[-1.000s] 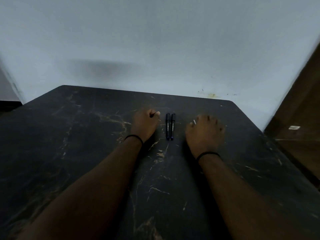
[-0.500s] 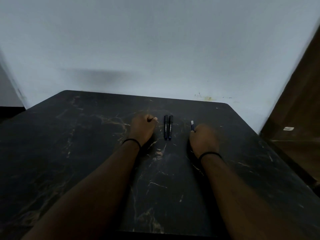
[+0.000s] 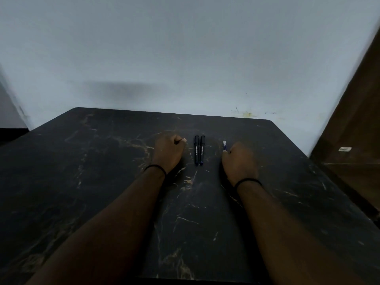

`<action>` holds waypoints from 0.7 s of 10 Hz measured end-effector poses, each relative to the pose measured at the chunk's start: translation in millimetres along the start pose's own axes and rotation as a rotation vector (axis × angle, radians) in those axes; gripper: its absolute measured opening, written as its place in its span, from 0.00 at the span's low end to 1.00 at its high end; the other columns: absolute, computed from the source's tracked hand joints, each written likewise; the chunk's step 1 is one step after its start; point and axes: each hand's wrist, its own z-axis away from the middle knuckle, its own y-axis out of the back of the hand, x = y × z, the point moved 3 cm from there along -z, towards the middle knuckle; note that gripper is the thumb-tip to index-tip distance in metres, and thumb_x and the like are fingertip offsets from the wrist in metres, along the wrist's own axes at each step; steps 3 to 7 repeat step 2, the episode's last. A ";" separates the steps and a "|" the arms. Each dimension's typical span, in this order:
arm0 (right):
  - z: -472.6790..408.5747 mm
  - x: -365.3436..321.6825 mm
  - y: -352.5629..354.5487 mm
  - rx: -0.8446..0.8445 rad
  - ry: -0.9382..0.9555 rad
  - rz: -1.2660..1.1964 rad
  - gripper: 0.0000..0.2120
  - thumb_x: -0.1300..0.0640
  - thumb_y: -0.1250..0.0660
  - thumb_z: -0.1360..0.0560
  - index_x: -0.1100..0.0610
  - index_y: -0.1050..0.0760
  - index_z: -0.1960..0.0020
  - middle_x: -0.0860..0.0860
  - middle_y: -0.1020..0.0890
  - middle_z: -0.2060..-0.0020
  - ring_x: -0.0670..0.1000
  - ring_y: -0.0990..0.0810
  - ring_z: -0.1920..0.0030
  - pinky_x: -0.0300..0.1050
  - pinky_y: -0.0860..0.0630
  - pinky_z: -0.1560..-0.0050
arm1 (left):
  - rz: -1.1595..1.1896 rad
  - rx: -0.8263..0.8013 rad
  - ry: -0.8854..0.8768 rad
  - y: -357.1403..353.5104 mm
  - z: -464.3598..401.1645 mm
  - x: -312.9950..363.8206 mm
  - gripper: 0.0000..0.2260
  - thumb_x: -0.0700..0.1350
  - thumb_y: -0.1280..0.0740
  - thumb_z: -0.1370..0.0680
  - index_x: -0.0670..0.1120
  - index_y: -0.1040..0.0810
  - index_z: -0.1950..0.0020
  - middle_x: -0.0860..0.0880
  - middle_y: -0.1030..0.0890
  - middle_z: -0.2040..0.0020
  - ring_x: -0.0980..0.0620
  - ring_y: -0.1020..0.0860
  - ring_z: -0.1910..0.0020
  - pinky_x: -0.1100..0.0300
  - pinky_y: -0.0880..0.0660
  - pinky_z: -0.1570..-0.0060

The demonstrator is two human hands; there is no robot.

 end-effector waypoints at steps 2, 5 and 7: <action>5.8 2.8 12.7 0.101 -0.069 -0.140 0.10 0.57 0.39 0.22 0.59 0.22 0.58 0.57 0.19 0.59 0.57 0.20 0.58 0.51 0.21 0.58 | -0.024 0.004 -0.016 -0.1 4.0 0.6 0.12 0.47 0.35 0.20 0.42 0.19 0.58 0.45 0.17 0.61 0.49 0.20 0.60 0.58 0.25 0.58; 5.8 2.8 12.7 0.101 -0.069 -0.140 0.10 0.57 0.39 0.22 0.59 0.22 0.58 0.57 0.19 0.59 0.57 0.20 0.58 0.51 0.21 0.58 | -0.024 0.004 -0.016 -0.1 4.0 0.6 0.12 0.47 0.35 0.20 0.42 0.19 0.58 0.45 0.17 0.61 0.49 0.20 0.60 0.58 0.25 0.58; 5.8 2.8 12.7 0.101 -0.069 -0.140 0.10 0.57 0.39 0.22 0.59 0.22 0.58 0.57 0.19 0.59 0.57 0.20 0.58 0.51 0.21 0.58 | -0.024 0.004 -0.016 -0.1 4.0 0.6 0.12 0.47 0.35 0.20 0.42 0.19 0.58 0.45 0.17 0.61 0.49 0.20 0.60 0.58 0.25 0.58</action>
